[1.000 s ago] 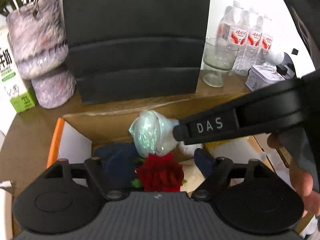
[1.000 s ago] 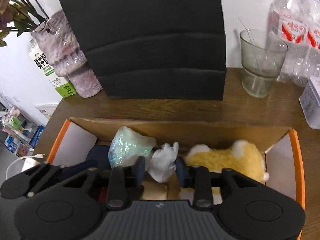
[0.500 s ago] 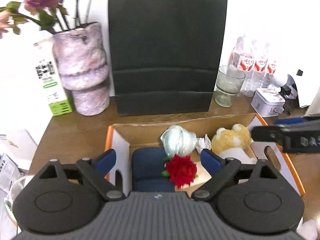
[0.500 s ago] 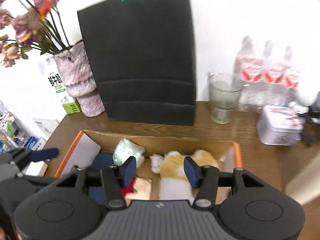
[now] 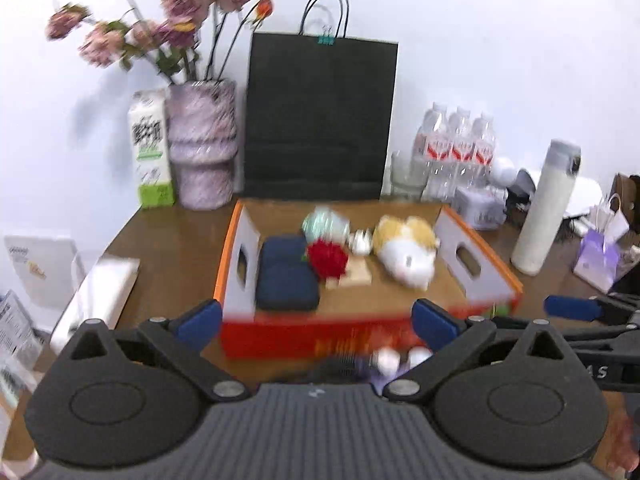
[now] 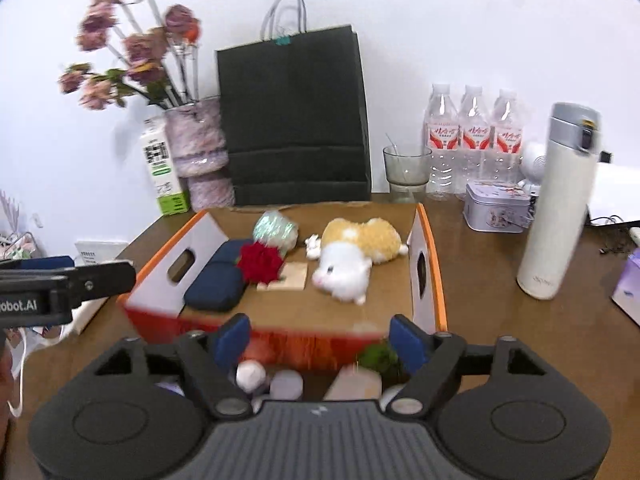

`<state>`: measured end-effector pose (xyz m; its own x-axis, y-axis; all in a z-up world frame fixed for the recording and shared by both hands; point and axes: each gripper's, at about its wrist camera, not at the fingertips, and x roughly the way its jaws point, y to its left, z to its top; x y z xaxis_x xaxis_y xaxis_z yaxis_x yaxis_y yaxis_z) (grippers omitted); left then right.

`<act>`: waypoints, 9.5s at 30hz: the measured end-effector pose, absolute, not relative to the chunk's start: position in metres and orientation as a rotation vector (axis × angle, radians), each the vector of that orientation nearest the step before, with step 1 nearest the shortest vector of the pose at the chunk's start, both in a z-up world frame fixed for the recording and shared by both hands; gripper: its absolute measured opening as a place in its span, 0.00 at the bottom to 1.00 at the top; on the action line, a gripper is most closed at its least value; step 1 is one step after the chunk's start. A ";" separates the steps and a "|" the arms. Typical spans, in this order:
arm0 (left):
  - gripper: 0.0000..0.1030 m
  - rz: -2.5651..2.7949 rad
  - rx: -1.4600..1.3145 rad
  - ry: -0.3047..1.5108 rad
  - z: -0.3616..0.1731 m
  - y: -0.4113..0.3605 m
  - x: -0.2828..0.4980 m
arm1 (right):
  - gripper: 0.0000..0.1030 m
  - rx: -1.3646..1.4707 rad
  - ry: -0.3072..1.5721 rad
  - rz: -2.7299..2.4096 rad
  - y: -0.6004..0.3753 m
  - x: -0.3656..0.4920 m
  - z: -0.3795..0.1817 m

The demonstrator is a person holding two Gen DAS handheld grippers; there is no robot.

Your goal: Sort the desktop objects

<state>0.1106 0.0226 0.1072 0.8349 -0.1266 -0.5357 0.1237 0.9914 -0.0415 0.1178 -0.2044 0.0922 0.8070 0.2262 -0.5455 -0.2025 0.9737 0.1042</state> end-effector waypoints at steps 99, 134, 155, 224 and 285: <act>0.04 -0.187 -0.008 0.342 0.144 0.055 0.041 | 0.32 -0.049 0.511 0.276 -0.198 0.000 0.047; 0.08 -0.199 -0.105 0.744 0.084 -0.041 0.352 | 0.32 0.039 0.791 0.176 -0.220 0.318 0.067; 0.93 -0.153 0.034 0.569 0.122 -0.002 0.219 | 0.71 0.103 0.643 0.163 -0.234 0.219 0.090; 0.05 -0.092 -0.215 0.543 0.067 0.115 0.064 | 0.12 -0.113 0.675 0.424 -0.079 0.096 0.008; 1.00 -0.172 0.032 0.559 0.020 0.019 0.001 | 0.86 -0.111 0.593 0.266 -0.196 0.002 0.022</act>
